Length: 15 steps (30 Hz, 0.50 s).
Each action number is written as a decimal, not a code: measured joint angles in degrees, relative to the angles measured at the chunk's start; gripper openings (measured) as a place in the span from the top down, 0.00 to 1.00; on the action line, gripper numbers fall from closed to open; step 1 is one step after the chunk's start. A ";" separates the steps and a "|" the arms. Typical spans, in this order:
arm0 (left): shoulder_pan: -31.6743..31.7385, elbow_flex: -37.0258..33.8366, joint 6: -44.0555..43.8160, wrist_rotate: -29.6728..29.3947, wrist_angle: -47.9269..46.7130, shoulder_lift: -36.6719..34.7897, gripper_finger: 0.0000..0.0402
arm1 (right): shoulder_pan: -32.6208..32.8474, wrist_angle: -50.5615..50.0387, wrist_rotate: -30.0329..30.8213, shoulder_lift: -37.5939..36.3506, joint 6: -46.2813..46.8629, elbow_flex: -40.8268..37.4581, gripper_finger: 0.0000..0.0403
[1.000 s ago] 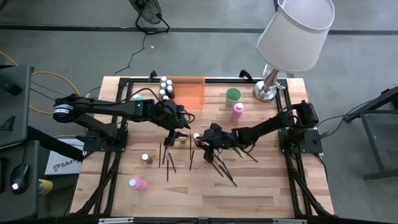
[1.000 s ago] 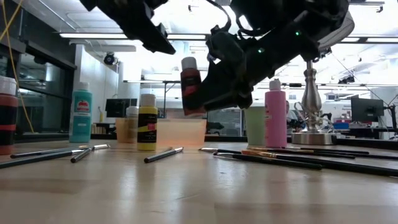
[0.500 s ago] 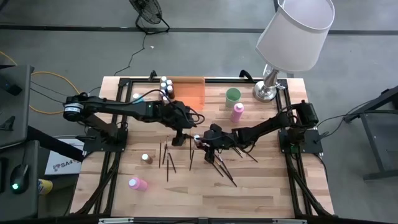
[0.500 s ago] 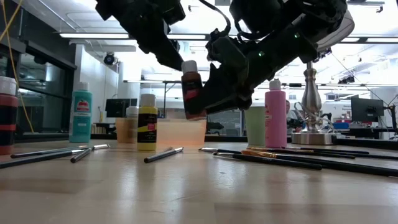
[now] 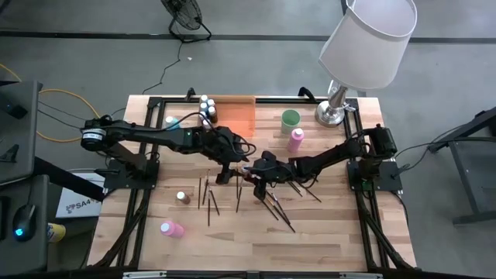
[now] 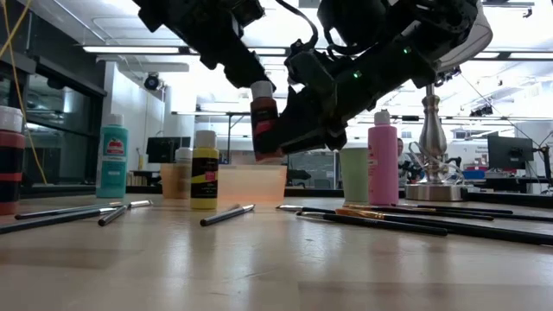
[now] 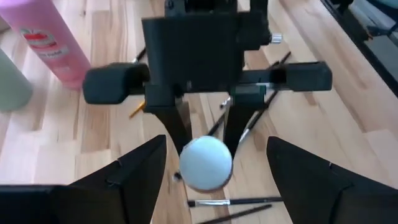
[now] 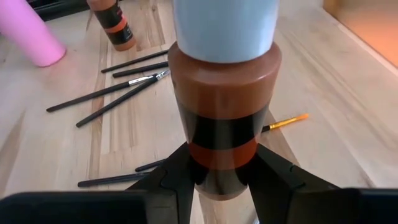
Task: Pick & Place Paint Supplies
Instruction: Put the brown paint bottle into the orange bin
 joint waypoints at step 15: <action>0.00 -0.11 -2.09 -1.07 -1.22 2.29 0.32 | 0.02 0.07 -0.06 0.00 0.00 0.00 0.71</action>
